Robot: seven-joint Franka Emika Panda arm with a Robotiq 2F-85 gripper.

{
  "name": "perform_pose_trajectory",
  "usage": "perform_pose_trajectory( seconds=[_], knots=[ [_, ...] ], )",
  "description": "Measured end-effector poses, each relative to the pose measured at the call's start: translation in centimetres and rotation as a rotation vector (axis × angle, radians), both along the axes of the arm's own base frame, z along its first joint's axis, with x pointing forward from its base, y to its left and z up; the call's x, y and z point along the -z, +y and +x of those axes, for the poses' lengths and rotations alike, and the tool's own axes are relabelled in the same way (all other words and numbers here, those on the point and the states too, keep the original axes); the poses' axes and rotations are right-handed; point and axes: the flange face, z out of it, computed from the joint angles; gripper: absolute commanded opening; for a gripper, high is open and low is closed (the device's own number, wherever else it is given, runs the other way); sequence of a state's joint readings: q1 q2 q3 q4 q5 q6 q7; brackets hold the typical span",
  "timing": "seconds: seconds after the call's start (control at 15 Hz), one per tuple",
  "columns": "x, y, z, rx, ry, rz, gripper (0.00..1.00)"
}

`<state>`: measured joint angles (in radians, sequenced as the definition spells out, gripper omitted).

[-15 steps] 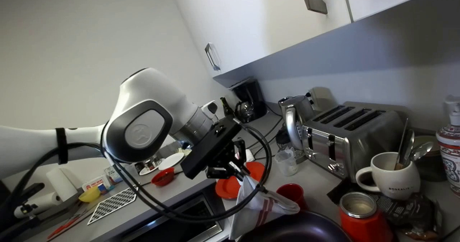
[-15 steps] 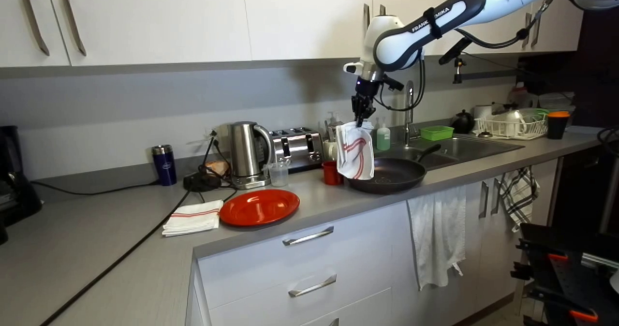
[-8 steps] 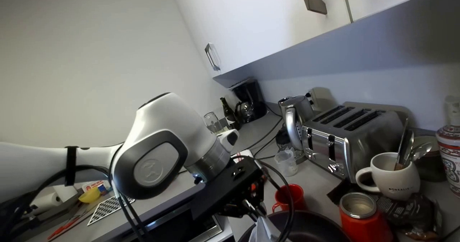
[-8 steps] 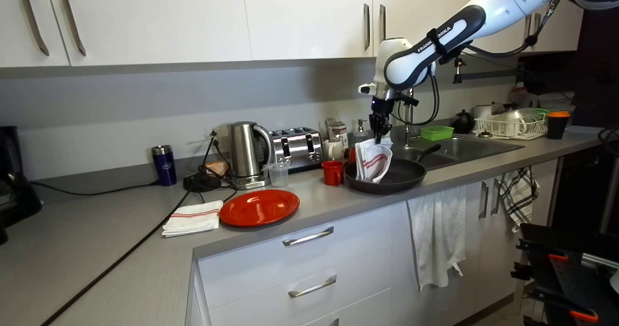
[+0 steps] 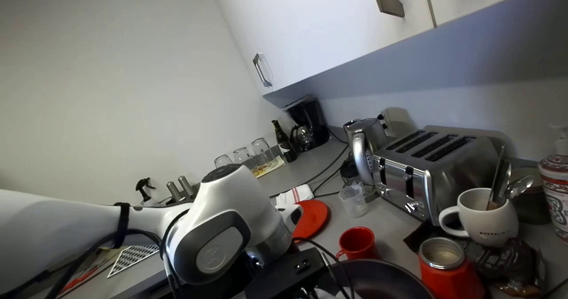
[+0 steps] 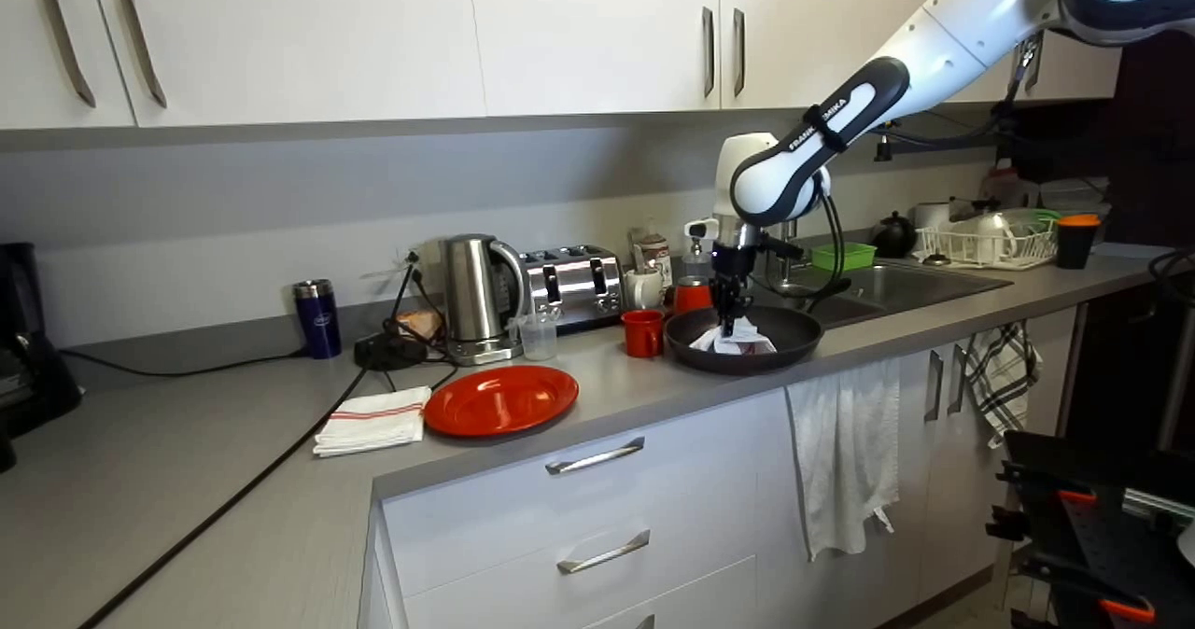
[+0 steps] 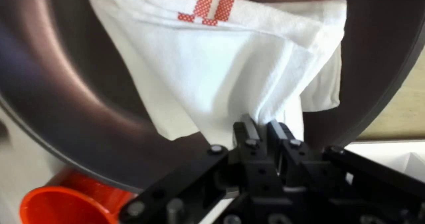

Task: Wipe the pan with a towel

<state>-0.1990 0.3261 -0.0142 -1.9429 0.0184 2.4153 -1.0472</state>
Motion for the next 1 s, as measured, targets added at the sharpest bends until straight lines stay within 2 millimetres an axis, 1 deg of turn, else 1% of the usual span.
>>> perform_pose_trajectory(
  seconds=[0.13,0.27,0.53,0.73,0.87,1.0],
  knots=[
    [1.8,1.2,0.2,0.000,0.022,0.034,0.07],
    [2.8,1.5,0.3,0.010,0.035,0.056,0.07],
    [3.1,0.8,0.2,0.045,0.043,0.084,0.07],
    [3.9,-0.5,0.2,0.088,0.072,0.103,0.07],
    [4.3,-2.0,0.1,0.130,0.084,0.117,0.07],
    [4.1,-3.9,0.1,0.180,0.084,0.127,0.07]
  ],
)
